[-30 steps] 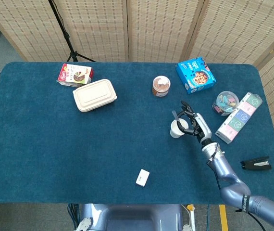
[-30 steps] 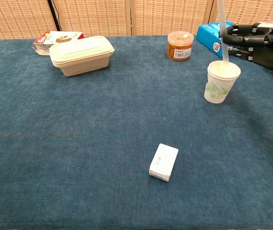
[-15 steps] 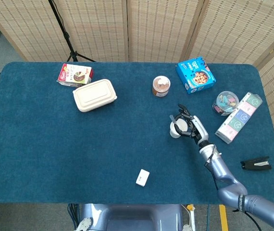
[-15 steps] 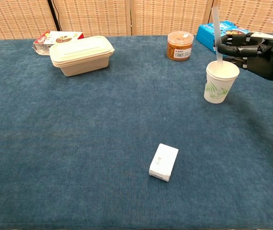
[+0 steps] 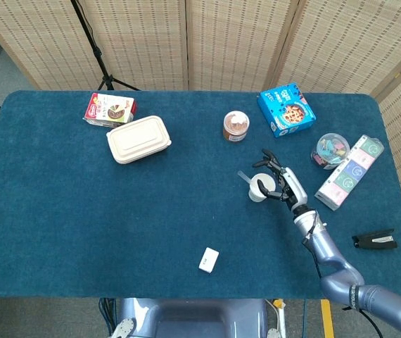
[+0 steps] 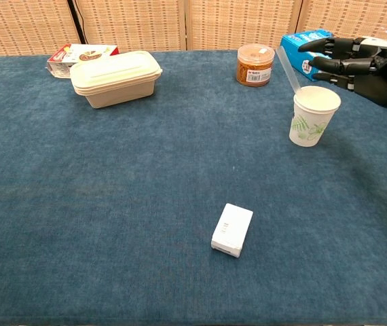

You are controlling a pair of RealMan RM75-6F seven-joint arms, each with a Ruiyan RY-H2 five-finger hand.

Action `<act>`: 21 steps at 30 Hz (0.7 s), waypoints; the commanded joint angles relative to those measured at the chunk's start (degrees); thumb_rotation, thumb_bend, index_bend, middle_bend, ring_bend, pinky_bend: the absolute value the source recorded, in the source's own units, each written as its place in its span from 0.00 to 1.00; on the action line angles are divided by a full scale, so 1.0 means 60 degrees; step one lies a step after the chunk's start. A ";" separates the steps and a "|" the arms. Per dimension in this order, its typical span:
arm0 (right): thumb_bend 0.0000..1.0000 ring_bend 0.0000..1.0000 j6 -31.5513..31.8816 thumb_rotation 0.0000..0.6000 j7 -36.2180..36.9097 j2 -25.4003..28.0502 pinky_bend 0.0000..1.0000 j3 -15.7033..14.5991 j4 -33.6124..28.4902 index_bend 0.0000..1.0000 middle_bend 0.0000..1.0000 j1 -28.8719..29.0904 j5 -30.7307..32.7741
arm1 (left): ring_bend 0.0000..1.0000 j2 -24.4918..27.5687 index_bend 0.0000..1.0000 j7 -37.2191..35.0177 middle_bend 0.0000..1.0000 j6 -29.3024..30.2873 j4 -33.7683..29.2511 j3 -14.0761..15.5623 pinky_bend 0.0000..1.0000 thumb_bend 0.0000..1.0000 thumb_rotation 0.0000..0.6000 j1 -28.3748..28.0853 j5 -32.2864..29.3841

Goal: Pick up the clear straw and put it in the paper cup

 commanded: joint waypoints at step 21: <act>0.00 0.00 0.4011 1.00 -0.9313 0.2887 0.00 -0.1524 -0.2495 0.00 0.00 -0.2257 -0.1266 | 0.00 -0.0185 0.00 0.0113 0.00 0.0710 0.0170 -0.0125 0.00 0.00 1.00 0.0336 -0.0078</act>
